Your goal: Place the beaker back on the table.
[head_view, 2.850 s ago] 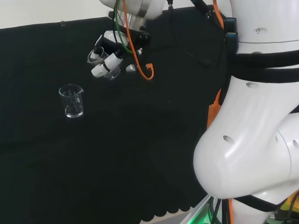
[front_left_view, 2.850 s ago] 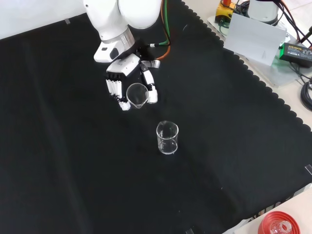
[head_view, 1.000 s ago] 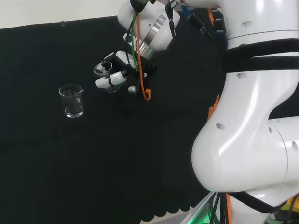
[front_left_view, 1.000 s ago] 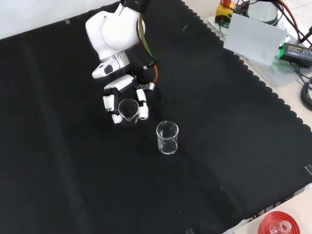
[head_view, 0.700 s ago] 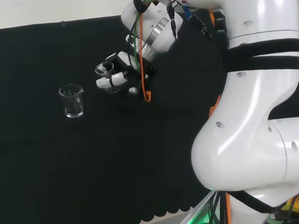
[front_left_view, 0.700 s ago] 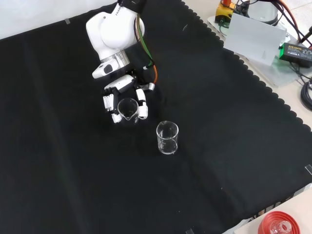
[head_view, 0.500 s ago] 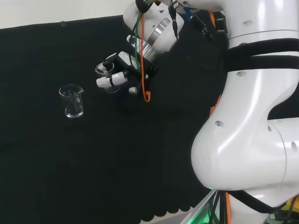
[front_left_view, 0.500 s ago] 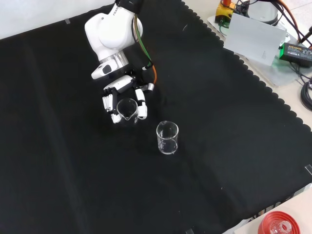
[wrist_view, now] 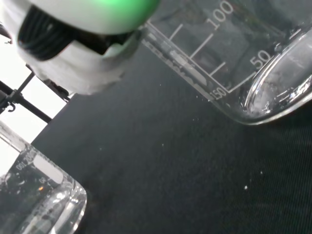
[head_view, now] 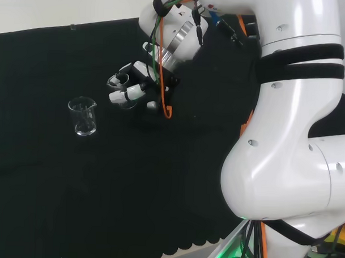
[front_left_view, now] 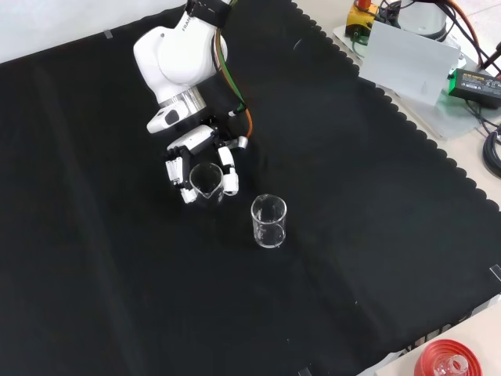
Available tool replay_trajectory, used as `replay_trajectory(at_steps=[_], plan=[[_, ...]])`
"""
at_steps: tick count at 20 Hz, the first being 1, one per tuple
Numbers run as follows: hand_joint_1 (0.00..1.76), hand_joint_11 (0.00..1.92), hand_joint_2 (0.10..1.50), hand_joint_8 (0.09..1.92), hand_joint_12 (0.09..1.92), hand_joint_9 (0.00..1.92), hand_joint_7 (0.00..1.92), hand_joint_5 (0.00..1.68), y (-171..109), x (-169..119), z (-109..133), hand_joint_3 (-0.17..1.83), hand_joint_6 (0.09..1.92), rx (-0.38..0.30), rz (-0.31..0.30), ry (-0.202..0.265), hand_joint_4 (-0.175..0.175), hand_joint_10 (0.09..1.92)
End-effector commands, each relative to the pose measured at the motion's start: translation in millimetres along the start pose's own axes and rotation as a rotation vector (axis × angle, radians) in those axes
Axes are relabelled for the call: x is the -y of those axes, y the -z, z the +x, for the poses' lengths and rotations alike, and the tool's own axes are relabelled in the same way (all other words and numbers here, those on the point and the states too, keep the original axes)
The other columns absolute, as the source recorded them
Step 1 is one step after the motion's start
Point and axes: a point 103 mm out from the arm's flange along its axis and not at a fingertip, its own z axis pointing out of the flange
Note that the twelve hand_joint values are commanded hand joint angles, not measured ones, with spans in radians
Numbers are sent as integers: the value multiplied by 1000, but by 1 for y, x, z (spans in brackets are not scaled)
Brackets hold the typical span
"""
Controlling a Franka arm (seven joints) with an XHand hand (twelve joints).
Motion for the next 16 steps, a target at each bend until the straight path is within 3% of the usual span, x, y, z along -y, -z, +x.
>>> replay_trajectory(at_steps=[1, 5, 8, 12, 16], plan=[[1320, 1231, 736, 157, 813, 1632, 1505, 1415, -1, 1, -1, 415, 288, 9, 9, -1, -175, 87], [1316, 1206, 802, 175, 814, 1612, 1480, 1383, 0, 3, -2, 303, 323, -1, 26, 8, -175, 87], [1300, 1109, 954, 464, 885, 1556, 1316, 1241, -1, 4, -2, 77, 553, -10, 46, 10, -175, 87], [1209, 951, 971, 492, 1000, 1485, 1246, 955, -2, 5, -2, -83, 790, 3, 74, 13, -93, 87], [1193, 873, 986, 455, 1048, 1444, 1214, 851, -2, 6, -3, -170, 833, 16, 93, 13, -82, 87]])
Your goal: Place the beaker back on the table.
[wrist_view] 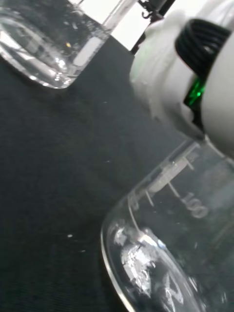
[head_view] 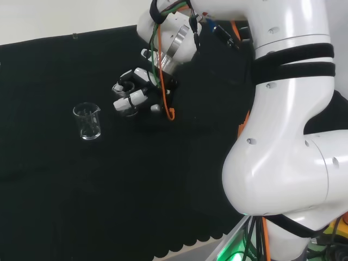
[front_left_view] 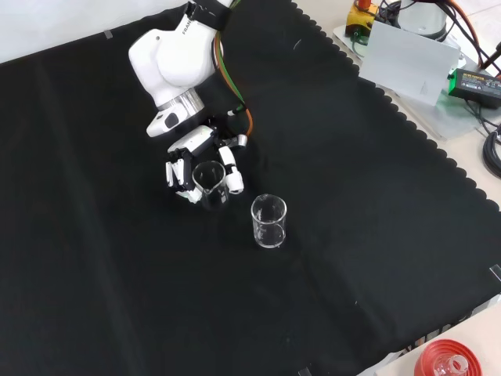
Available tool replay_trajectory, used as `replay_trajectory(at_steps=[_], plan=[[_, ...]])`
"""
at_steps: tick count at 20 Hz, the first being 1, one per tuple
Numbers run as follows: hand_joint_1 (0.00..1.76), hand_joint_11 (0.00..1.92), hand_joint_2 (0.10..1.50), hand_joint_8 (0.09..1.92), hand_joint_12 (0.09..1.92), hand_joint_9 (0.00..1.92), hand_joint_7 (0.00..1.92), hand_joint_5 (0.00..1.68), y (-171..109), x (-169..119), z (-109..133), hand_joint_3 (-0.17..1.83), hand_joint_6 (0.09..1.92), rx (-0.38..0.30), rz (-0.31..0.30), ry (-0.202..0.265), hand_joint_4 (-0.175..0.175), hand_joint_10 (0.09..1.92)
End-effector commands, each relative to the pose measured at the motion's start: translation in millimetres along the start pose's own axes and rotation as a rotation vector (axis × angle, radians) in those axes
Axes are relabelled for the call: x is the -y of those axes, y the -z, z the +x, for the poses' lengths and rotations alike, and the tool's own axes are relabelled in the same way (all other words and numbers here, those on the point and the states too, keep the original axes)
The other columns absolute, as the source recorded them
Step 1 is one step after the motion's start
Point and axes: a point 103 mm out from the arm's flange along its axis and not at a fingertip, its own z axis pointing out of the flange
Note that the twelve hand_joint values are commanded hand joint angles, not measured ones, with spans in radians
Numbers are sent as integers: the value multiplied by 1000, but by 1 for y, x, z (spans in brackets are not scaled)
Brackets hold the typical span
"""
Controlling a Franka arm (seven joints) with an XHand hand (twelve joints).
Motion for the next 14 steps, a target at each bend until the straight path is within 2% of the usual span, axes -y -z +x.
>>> replay_trajectory(at_steps=[1, 3, 5, 8, 14], plan=[[1189, 841, 984, 454, 1067, 1419, 1181, 807, 0, 2, 0, -173, 846, 17, 26, -3, -81, 87], [1170, 714, 974, 452, 1134, 1334, 1078, 686, 1, 2, 0, -175, 852, 15, 25, 0, -76, 87], [1150, 564, 960, 463, 1212, 1242, 977, 555, 1, 3, 0, -175, 801, 21, 23, 1, -76, 87], [1131, 413, 938, 496, 1272, 1135, 864, 446, 3, 4, 1, -175, 692, 39, 23, 1, -80, 87], [1061, 159, 902, 596, 1337, 915, 562, 376, 5, 6, 3, -175, 463, 47, 23, 5, -83, 87]])
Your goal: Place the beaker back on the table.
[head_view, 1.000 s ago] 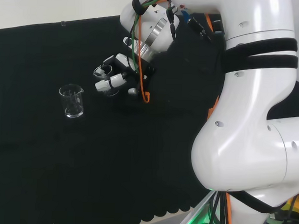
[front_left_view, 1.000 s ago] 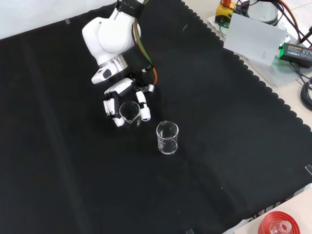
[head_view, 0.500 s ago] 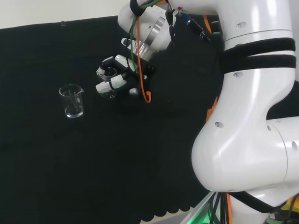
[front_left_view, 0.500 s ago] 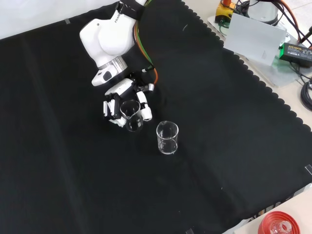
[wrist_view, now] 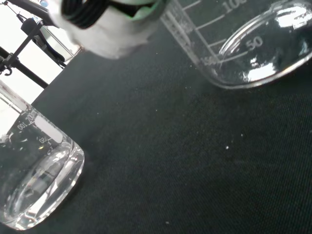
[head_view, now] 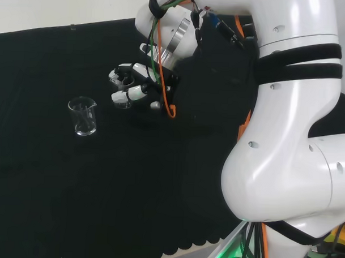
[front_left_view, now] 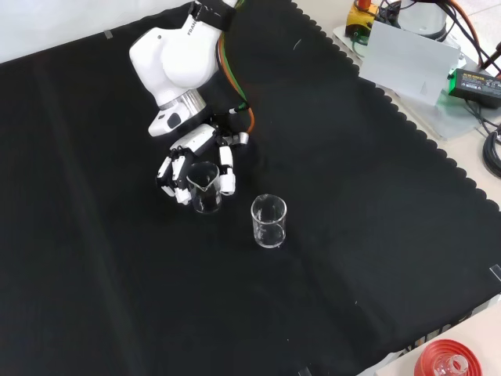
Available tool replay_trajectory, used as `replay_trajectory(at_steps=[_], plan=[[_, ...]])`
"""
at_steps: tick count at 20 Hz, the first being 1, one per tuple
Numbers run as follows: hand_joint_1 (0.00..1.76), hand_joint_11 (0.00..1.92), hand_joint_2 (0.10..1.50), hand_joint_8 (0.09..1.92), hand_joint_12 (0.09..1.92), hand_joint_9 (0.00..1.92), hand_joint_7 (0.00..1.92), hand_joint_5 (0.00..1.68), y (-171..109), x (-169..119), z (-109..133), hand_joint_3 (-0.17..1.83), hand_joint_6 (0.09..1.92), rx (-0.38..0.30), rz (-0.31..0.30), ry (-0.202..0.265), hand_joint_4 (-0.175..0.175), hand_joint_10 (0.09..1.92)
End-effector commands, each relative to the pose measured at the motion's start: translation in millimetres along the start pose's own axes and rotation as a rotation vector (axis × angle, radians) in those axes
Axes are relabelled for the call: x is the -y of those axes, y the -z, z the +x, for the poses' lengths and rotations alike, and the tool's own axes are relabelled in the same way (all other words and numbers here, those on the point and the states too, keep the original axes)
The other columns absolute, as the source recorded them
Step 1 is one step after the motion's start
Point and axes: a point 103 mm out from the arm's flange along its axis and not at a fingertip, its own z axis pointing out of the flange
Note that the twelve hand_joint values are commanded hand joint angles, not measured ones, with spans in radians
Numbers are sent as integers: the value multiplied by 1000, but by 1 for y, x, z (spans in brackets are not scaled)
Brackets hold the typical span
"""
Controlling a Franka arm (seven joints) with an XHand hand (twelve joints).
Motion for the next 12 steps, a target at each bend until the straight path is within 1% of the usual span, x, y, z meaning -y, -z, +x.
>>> replay_trajectory(at_steps=[1, 5, 9, 12], plan=[[1050, 128, 898, 605, 1341, 888, 531, 373, 2, 1, 1, -175, 441, 8, -3, 5, -83, 87], [1019, 39, 887, 626, 1361, 795, 456, 370, 7, 3, 4, -175, 374, 11, 7, 1, -82, 87], [1009, 19, 885, 628, 1365, 769, 433, 369, 13, 4, 6, -175, 354, 22, 32, -12, -82, 87], [996, 13, 887, 628, 1366, 759, 419, 363, 14, 4, 6, -175, 340, 23, 33, -18, -83, 87]])
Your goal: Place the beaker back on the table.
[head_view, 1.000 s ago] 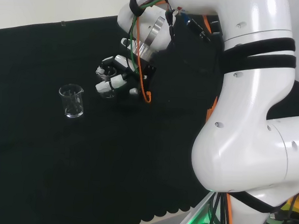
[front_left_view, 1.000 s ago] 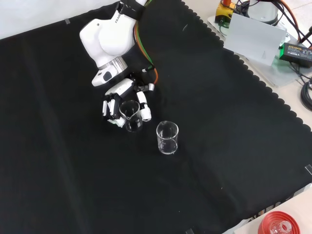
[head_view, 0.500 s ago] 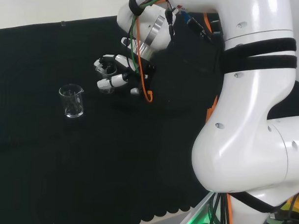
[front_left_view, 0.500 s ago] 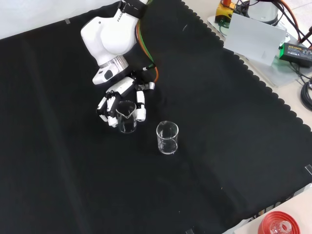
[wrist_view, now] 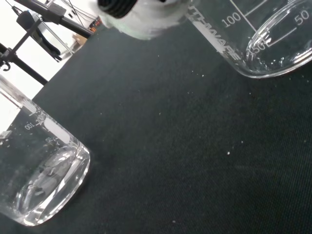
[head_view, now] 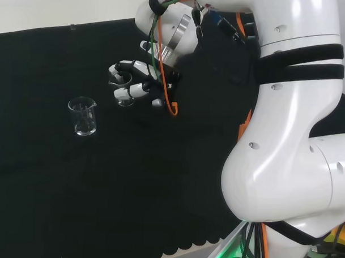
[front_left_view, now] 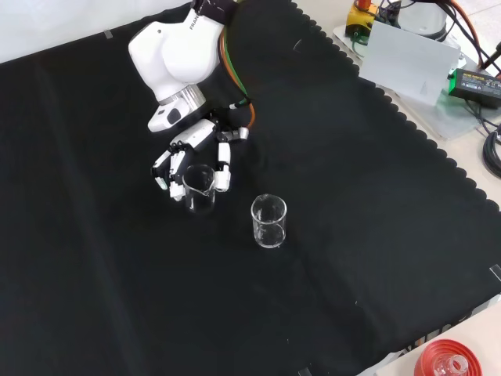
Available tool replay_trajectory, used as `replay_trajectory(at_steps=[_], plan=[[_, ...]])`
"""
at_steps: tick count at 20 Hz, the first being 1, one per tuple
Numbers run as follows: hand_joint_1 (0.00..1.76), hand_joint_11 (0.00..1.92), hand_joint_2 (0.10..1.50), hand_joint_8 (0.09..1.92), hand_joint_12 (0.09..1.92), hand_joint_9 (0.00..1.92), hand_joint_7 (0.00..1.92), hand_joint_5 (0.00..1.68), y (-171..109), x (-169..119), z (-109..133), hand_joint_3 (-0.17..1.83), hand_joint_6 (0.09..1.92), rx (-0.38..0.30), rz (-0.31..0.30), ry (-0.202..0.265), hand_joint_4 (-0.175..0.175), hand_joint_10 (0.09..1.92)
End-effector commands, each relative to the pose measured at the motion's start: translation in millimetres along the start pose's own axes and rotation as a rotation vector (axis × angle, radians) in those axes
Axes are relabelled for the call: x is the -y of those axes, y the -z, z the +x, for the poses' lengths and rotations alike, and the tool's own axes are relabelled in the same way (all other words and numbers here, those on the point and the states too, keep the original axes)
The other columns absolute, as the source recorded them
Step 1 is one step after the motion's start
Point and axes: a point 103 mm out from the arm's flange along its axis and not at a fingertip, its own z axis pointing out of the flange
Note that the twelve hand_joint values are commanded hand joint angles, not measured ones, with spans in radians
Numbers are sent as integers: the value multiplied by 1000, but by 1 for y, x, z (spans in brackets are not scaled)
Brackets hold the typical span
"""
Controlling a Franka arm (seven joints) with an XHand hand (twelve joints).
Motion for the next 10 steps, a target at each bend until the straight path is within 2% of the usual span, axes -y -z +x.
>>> replay_trajectory(at_steps=[1, 5, 10], plan=[[991, 7, 887, 633, 1370, 750, 408, 364, 5, 1, 2, -175, 322, 8, 12, -12, -83, 87], [963, 0, 888, 646, 1336, 682, 342, 365, 11, 1, 5, -175, 248, 17, 3, -30, -82, 87], [944, 0, 887, 647, 1284, 621, 295, 360, 23, 3, 11, -175, 204, 14, -43, -23, -82, 87]])
